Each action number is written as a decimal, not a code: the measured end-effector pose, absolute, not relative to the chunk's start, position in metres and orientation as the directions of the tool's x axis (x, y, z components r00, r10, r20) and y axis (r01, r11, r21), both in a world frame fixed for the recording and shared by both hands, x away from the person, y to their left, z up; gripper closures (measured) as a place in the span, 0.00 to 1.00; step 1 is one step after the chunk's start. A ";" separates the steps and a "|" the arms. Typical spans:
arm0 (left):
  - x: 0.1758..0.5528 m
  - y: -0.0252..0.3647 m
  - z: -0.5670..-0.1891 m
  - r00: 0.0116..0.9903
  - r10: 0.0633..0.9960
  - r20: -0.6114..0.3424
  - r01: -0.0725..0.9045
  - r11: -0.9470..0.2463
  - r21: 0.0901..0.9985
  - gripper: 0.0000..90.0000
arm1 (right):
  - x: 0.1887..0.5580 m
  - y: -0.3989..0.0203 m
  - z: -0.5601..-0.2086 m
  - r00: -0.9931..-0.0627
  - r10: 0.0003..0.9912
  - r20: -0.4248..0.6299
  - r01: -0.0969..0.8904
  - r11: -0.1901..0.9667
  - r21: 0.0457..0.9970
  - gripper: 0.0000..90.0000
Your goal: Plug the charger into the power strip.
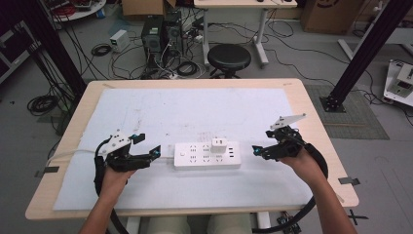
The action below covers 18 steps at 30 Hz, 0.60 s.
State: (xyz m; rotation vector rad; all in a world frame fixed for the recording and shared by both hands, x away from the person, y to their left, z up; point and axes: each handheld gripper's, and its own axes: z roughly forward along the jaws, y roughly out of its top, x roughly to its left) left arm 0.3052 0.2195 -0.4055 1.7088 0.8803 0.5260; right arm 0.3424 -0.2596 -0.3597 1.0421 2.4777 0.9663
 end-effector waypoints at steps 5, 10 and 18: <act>0.305 0.220 -0.405 0.627 0.774 -0.084 0.293 -0.135 0.946 0.24 | 0.335 -0.271 -0.360 -0.677 0.735 -0.019 0.519 0.496 0.696 0.23; 0.304 0.222 -0.405 0.625 0.776 -0.084 0.292 -0.132 0.947 0.24 | 0.331 -0.276 -0.361 -0.670 0.742 -0.025 0.513 0.487 0.706 0.23; 0.300 0.225 -0.404 0.628 0.774 -0.080 0.286 -0.135 0.949 0.24 | 0.323 -0.277 -0.367 -0.658 0.752 -0.027 0.507 0.470 0.722 0.23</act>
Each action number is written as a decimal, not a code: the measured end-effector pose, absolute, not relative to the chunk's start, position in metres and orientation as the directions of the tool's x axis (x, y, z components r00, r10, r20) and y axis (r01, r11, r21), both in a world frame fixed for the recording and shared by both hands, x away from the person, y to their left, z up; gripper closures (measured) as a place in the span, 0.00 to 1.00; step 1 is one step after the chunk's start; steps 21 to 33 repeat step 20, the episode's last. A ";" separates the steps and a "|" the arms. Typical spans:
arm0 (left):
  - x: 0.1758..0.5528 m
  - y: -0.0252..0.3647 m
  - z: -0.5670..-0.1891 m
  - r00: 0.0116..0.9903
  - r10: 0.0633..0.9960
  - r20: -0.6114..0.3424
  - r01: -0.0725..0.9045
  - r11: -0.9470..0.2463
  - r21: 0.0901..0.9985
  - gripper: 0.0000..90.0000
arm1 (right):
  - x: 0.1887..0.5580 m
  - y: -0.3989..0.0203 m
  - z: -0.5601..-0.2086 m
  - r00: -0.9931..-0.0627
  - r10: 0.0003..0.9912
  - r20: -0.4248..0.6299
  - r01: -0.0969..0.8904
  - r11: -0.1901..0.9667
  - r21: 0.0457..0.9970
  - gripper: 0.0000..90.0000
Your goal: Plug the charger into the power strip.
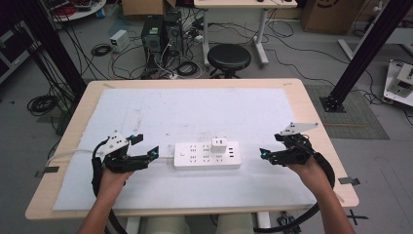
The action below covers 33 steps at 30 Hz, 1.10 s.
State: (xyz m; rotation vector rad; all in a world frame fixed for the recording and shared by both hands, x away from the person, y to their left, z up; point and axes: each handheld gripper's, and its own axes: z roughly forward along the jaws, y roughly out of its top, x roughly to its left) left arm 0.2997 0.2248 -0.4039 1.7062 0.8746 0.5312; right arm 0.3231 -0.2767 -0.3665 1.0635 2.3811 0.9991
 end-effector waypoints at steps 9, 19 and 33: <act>0.298 0.226 -0.404 0.627 0.775 -0.073 0.283 -0.139 0.949 0.24 | 0.320 -0.279 -0.371 -0.642 0.766 -0.026 0.512 0.454 0.729 0.23; 0.298 0.224 -0.403 0.631 0.772 -0.073 0.284 -0.143 0.948 0.24 | 0.316 -0.284 -0.373 -0.632 0.775 -0.021 0.516 0.441 0.734 0.23; 0.298 0.224 -0.403 0.630 0.773 -0.075 0.285 -0.141 0.948 0.24 | 0.316 -0.284 -0.373 -0.633 0.774 -0.021 0.516 0.442 0.734 0.23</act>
